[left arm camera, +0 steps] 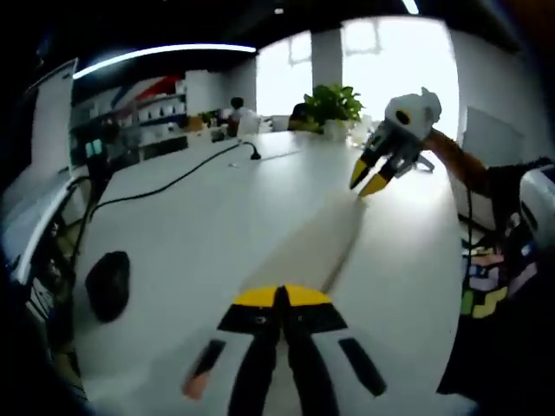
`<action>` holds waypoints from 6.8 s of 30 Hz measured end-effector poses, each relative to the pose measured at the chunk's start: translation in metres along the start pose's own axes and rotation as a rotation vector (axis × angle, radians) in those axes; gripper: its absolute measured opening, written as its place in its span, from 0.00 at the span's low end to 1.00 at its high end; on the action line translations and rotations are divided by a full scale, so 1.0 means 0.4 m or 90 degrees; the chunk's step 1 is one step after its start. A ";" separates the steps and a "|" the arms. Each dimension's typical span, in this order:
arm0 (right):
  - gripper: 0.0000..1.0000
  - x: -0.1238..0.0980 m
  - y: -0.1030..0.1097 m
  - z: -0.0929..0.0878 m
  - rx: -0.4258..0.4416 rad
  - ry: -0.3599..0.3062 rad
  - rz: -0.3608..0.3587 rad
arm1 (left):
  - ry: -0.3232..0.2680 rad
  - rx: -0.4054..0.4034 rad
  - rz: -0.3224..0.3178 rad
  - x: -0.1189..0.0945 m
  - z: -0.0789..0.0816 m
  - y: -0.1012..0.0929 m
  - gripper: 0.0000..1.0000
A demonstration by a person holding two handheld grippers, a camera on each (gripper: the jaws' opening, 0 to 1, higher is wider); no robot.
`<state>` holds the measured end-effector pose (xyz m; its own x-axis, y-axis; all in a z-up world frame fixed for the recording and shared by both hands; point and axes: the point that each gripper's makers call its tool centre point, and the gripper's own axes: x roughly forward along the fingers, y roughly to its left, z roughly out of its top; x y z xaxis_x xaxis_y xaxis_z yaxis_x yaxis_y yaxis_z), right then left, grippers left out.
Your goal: Arrange the utensils inside the cutlery case until each visible utensil rests in its matching compartment.
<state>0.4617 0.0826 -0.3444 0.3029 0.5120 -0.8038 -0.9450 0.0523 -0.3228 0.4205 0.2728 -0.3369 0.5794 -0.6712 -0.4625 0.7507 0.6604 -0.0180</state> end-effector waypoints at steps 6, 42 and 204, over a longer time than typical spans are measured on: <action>0.11 -0.011 0.047 0.016 0.033 0.080 0.146 | -0.011 -0.019 0.040 -0.020 0.005 0.036 0.01; 0.11 0.030 0.064 0.023 0.041 0.183 0.220 | 0.047 -0.005 -0.033 0.023 -0.072 0.013 0.27; 0.44 0.099 0.071 0.017 0.046 0.097 0.171 | 0.327 0.200 -0.174 0.142 -0.039 -0.006 0.52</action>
<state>0.4459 0.1102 -0.3823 0.0508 0.3810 -0.9232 -0.9984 -0.0041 -0.0566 0.4464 0.2383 -0.3770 0.1883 -0.5038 -0.8430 0.9512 0.3071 0.0290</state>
